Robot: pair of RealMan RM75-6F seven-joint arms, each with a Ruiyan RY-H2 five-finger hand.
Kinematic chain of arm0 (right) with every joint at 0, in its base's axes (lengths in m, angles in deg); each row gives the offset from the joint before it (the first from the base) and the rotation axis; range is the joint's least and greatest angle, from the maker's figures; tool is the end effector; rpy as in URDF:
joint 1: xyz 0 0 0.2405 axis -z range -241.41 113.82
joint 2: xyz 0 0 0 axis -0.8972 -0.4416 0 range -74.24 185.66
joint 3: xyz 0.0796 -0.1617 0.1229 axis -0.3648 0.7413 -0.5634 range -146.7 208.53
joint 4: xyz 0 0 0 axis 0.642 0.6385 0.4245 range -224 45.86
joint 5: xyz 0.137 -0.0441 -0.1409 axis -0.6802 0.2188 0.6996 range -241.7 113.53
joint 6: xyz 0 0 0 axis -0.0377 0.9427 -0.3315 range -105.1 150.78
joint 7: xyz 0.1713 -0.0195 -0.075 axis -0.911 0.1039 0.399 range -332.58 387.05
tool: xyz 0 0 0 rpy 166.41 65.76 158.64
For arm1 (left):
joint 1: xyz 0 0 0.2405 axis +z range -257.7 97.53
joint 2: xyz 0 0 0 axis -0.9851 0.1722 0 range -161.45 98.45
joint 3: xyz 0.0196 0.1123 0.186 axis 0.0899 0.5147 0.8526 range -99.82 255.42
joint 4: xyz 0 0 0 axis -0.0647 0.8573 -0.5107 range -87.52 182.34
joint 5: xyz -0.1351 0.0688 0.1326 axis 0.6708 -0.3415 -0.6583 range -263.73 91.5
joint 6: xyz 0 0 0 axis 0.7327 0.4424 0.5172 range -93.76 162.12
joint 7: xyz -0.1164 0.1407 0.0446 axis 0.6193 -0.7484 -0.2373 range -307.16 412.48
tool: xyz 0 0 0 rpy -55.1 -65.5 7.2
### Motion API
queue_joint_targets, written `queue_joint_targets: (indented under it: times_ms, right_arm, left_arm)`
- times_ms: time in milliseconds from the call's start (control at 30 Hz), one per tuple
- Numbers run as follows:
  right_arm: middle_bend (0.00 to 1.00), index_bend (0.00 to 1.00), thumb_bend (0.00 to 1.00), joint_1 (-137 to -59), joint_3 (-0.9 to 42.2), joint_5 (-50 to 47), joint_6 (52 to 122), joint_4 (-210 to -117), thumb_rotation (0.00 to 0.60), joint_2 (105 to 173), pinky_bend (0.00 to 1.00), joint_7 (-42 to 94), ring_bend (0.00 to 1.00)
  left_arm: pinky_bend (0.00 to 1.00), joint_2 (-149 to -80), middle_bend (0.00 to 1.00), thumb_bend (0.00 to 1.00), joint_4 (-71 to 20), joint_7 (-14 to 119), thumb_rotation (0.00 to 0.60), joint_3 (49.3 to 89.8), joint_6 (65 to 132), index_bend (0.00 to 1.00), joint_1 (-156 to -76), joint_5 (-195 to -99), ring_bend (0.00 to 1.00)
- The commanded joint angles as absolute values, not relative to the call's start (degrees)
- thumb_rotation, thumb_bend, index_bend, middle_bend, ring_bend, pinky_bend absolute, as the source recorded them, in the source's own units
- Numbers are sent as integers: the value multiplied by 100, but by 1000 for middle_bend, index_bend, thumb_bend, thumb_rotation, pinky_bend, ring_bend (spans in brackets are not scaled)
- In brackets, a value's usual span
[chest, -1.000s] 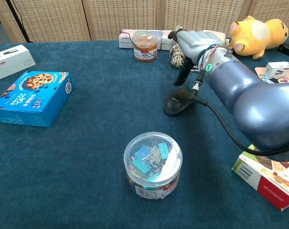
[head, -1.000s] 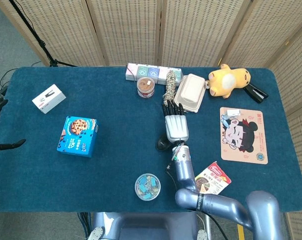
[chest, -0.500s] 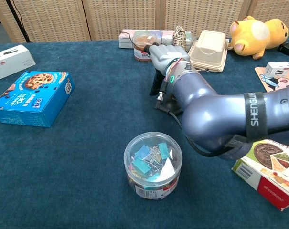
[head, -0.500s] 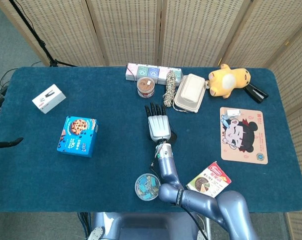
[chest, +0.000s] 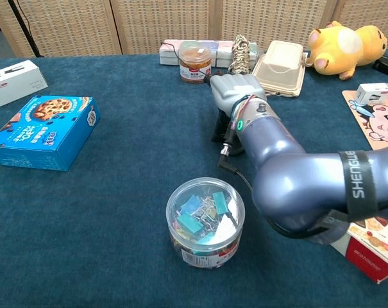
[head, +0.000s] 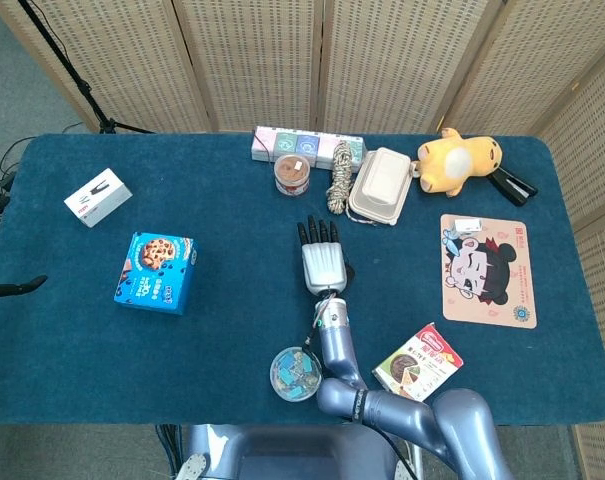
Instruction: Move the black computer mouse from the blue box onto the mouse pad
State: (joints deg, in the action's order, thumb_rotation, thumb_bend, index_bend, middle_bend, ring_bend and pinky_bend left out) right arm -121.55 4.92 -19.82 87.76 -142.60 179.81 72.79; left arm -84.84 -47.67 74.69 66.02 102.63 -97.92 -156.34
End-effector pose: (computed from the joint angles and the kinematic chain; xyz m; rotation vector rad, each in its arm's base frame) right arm -0.0405 -0.3906 -0.1016 1.5785 -0.8838 0.7806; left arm -0.2605 0.3119 0.2029 -1.2082 -1.1785 -1.1249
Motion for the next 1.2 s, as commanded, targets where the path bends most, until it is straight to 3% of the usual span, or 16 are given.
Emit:
queue_joint_targets:
  times_ms: [33, 267, 467, 1200]
  right_arm:
    - [0, 0, 0, -11667, 759, -1994, 9210, -14992, 600, 17602, 0, 7598, 0]
    - [0, 0, 0, -11095, 962, -2082, 9744, -16056, 600, 16959, 0, 7962, 0]
    - [0, 0, 0, -10781, 850, -2340, 9936, -16276, 600, 16535, 0, 8022, 0]
    - [0, 0, 0, -10773, 146, -3432, 8983, -16624, 600, 16070, 0, 7108, 0]
  left_arm:
    - [0, -8491, 0, 25, -4794, 7435, 600, 6609, 10263, 0, -9789, -15657, 0]
    - [0, -8522, 0, 26, -4863, 7284, 600, 6626, 10261, 0, -9791, -15681, 0]
    - [0, -8551, 0, 26, -4913, 7138, 600, 6640, 10268, 0, -9793, -15693, 0]
    - [0, -8520, 0, 26, -4898, 7229, 600, 6631, 10235, 0, -9762, -15750, 0]
